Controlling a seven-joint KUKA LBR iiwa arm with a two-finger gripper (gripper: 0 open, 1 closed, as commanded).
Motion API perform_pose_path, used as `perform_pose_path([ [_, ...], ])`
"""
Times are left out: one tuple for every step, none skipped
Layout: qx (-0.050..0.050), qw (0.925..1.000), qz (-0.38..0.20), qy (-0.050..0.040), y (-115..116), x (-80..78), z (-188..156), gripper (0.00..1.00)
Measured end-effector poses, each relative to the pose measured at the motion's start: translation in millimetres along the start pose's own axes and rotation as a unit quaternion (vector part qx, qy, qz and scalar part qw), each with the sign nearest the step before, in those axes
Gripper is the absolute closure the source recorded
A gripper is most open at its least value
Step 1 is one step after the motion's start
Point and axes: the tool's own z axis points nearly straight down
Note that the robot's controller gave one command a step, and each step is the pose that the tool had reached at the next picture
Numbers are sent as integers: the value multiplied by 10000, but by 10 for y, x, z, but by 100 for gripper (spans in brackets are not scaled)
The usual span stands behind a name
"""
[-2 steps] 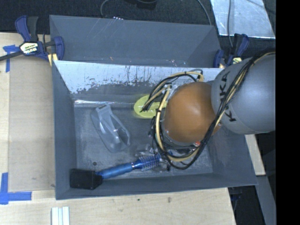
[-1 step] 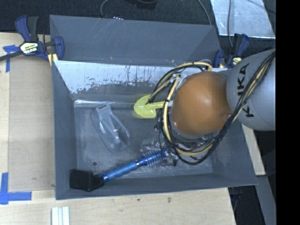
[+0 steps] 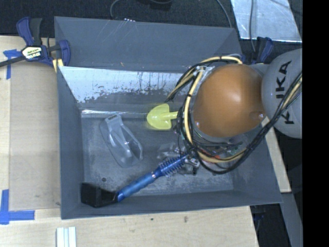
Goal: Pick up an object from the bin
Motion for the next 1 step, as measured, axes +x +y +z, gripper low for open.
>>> perform_pose_path([
  [-38,10000,62,27,-28,-76,-439,100],
])
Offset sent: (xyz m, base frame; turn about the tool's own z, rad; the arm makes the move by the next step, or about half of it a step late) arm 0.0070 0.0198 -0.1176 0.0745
